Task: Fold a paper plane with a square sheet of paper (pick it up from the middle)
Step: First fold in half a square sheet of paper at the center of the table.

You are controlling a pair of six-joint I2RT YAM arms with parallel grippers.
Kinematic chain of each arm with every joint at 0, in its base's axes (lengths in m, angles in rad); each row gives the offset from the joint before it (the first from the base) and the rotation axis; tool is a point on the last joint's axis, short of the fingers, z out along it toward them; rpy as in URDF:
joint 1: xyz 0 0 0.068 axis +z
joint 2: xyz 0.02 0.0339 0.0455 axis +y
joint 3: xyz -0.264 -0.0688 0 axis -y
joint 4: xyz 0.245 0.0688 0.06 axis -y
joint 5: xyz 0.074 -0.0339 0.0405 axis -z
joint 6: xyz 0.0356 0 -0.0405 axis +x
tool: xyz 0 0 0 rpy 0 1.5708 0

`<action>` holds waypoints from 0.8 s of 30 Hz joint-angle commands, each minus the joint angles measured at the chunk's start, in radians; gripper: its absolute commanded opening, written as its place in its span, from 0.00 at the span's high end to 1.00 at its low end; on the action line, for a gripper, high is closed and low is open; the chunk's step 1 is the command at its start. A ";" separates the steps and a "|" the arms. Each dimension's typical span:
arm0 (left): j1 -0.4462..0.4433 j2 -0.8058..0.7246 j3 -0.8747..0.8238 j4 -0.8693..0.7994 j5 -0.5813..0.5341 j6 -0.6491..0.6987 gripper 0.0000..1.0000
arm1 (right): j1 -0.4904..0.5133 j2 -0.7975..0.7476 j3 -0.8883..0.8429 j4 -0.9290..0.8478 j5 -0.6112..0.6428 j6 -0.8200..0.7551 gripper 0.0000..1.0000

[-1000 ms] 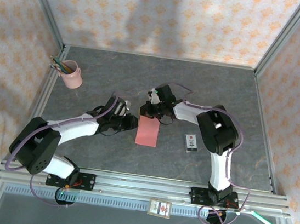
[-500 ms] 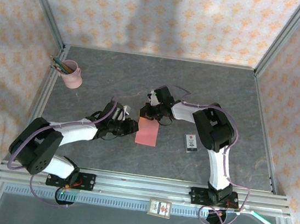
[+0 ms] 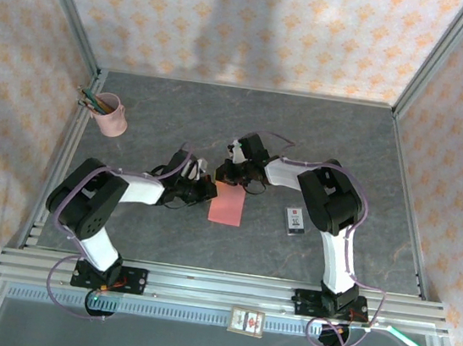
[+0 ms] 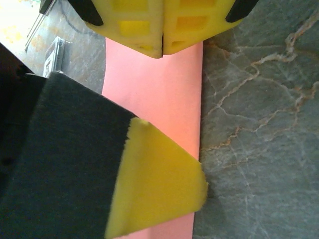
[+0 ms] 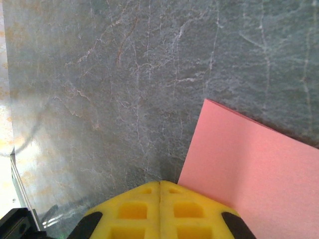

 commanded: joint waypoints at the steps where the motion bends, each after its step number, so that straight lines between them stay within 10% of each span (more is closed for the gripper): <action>1: 0.013 0.024 0.033 0.053 0.023 0.031 1.00 | 0.000 0.032 -0.043 -0.046 0.089 -0.009 1.00; 24: 0.040 0.059 -0.002 -0.017 0.057 0.099 1.00 | -0.011 0.043 -0.063 -0.040 0.101 0.016 1.00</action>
